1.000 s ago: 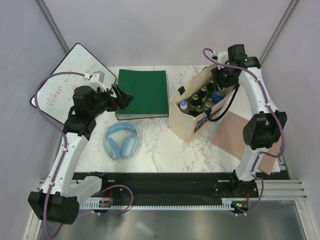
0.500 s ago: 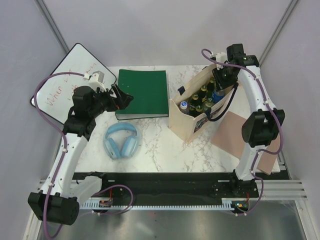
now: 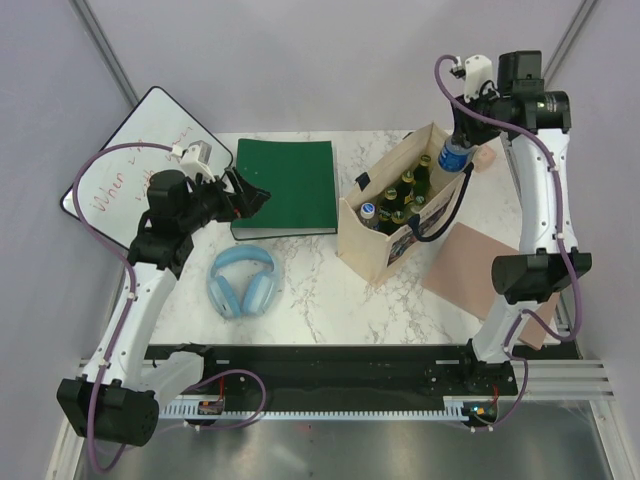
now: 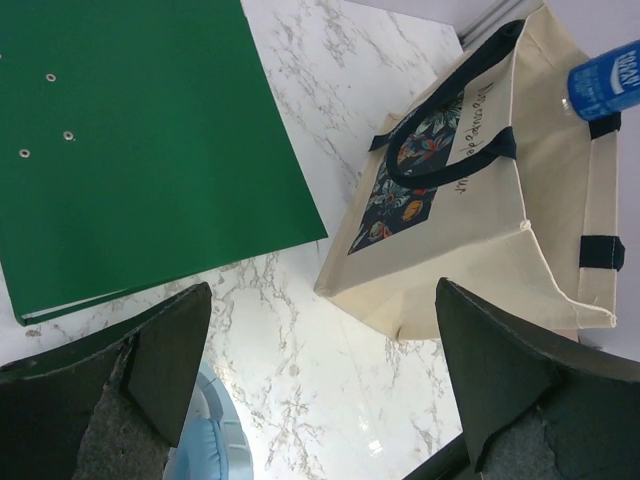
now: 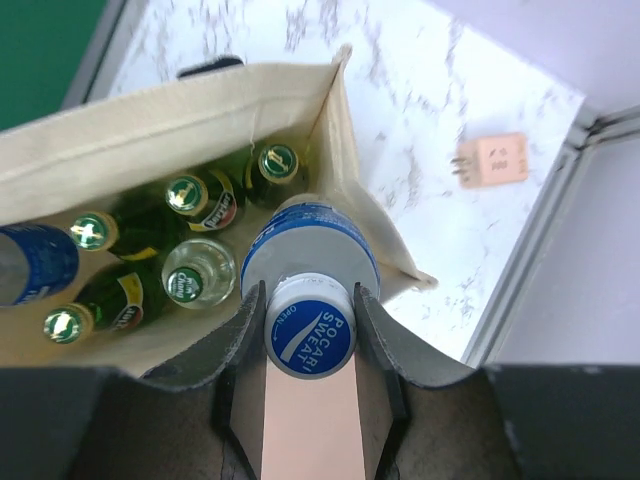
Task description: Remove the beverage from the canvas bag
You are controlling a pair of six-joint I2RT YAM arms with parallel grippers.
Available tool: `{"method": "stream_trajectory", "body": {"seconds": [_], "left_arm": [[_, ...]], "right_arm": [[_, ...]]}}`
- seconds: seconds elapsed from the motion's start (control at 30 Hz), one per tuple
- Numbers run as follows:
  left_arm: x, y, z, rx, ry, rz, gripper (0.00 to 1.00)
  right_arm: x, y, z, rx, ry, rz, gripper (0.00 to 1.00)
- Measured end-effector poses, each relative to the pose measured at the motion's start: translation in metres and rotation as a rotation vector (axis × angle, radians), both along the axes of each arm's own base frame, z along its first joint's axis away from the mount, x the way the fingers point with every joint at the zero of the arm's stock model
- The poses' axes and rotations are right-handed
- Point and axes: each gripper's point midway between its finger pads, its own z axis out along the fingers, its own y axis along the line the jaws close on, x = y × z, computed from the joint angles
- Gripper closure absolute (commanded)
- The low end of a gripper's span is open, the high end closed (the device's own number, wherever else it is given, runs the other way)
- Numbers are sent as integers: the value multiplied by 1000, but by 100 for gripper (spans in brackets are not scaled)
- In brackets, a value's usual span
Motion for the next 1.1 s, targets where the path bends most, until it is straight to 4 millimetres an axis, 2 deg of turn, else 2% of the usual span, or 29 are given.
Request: {"method": "stream_trajectory", "body": {"seconds": [0.2, 0.23, 0.4, 0.47, 0.57, 0.7, 0.8, 0.87, 1.1], "left_arm": [[1, -1, 4, -15, -10, -1, 0], [1, -2, 4, -16, -12, -1, 0], [2, -3, 7, -25, -17, -3, 0], [1, -4, 7, -28, -16, -9, 0], [0, -5, 8, -33, -15, -16, 0], [0, -7, 9, -40, -16, -23, 0], [-1, -9, 9, -48, -15, -31, 0], [-1, -14, 11, -56, -14, -50, 0], [0, -33, 28, -66, -40, -107, 0]], "right_arm": [[-20, -7, 69, 56, -176, -30, 100], [-22, -10, 75, 61, -191, -39, 100], [-25, -44, 112, 104, -307, -130, 100], [-27, -64, 125, 114, -355, -178, 100], [-32, -106, 145, 118, -440, -286, 100], [-48, -160, 158, 136, -500, -422, 100], [-56, -195, 151, 133, -507, -506, 100], [-56, -206, 133, 134, -474, -530, 100], [-35, -209, 25, 199, -223, -506, 100]]}}
